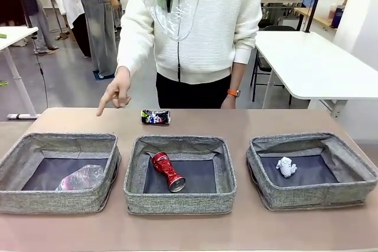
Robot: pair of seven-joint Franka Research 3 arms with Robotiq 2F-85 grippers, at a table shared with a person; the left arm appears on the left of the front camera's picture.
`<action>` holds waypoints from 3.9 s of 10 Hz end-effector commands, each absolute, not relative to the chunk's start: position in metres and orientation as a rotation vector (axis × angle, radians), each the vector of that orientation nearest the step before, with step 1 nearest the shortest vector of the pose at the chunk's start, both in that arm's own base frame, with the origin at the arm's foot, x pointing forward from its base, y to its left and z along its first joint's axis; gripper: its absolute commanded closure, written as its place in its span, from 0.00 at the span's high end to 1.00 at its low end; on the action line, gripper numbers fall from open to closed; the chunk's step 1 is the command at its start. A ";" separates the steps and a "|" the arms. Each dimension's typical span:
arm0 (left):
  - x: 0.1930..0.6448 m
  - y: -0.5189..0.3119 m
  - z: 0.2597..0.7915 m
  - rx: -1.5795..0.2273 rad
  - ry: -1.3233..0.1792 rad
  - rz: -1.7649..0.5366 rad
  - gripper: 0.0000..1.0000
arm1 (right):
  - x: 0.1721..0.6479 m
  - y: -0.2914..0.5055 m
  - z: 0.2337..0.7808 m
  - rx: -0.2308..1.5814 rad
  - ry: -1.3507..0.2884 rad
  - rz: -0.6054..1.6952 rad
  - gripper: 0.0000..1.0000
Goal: Sort the waste into the appropriate baskets.
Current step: Place the picked waste into the Fabric basket indicated by the person.
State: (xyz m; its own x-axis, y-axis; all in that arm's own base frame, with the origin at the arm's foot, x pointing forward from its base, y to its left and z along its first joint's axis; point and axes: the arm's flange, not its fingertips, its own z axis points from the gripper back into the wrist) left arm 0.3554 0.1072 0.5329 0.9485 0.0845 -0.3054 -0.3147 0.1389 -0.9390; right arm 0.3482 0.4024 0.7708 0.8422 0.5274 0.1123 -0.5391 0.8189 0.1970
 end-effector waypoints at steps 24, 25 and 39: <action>0.259 0.261 0.516 -1.065 0.195 0.622 1.00 | 0.328 0.624 0.487 0.460 -0.127 1.109 0.05; 0.259 0.261 0.516 -1.065 0.195 0.622 1.00 | 0.329 0.618 0.491 0.504 -0.243 1.059 0.05; 0.259 0.261 0.516 -1.065 0.195 0.622 1.00 | 0.332 0.602 0.493 0.423 -0.363 1.014 1.00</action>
State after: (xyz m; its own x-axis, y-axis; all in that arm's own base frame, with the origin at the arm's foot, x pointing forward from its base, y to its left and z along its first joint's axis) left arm 0.2622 0.2614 0.5150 0.8071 0.3814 -0.4507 -0.5756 0.3379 -0.7447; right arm 0.3402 0.6139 0.4947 0.4648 0.7427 0.4820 -0.8823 0.4337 0.1826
